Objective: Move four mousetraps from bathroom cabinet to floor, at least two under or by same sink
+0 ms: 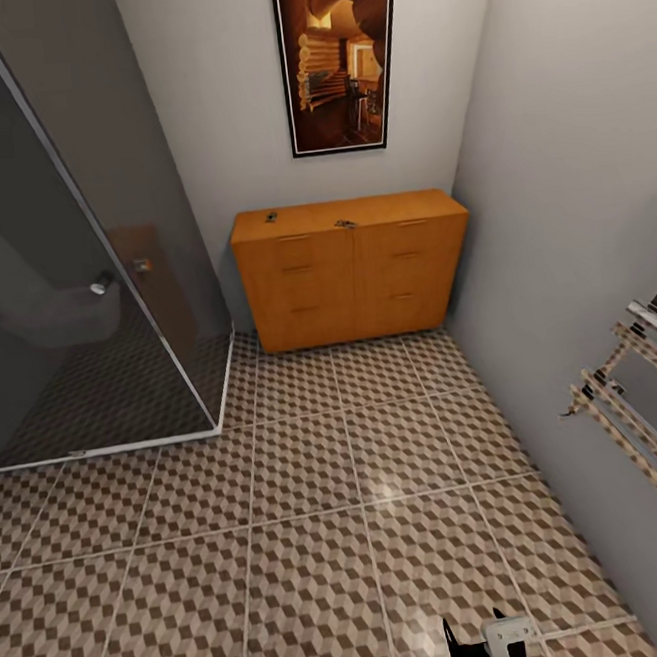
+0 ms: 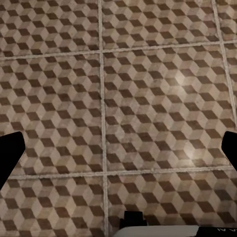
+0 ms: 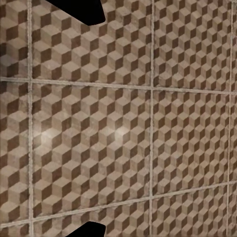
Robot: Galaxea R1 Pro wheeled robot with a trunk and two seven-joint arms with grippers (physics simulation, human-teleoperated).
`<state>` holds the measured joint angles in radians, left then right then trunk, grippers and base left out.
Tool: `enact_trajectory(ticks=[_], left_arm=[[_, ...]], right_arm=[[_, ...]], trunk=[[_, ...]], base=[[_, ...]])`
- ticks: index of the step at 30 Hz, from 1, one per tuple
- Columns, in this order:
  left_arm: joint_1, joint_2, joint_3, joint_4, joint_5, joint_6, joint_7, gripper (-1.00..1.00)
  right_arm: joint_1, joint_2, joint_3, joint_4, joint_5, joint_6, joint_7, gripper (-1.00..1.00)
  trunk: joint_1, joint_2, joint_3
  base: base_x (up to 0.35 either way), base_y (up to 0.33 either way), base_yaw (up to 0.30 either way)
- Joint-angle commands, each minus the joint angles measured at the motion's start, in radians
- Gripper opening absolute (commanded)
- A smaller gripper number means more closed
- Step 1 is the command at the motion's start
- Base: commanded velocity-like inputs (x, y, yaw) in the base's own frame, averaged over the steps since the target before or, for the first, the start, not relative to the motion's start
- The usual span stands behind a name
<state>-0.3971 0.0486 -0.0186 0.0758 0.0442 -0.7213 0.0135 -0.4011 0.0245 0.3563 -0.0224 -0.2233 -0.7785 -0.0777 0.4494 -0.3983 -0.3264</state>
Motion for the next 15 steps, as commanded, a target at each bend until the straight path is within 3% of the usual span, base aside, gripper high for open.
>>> enact_trajectory(ticks=[1,15], left_arm=[[-0.002,0.005,-0.004,0.004,0.003,-0.006,0.001,1.00],[-0.002,0.014,-0.004,0.004,0.003,-0.006,0.000,1.00]], right_arm=[[-0.001,0.000,0.009,0.001,-0.002,-0.002,-0.008,1.00],[-0.001,0.002,0.009,0.001,-0.002,-0.003,-0.007,1.00]], trunk=[[0.001,-0.002,0.000],[0.001,-0.002,0.022]], base=[[0.000,0.000,0.000],[0.000,0.000,0.000]])
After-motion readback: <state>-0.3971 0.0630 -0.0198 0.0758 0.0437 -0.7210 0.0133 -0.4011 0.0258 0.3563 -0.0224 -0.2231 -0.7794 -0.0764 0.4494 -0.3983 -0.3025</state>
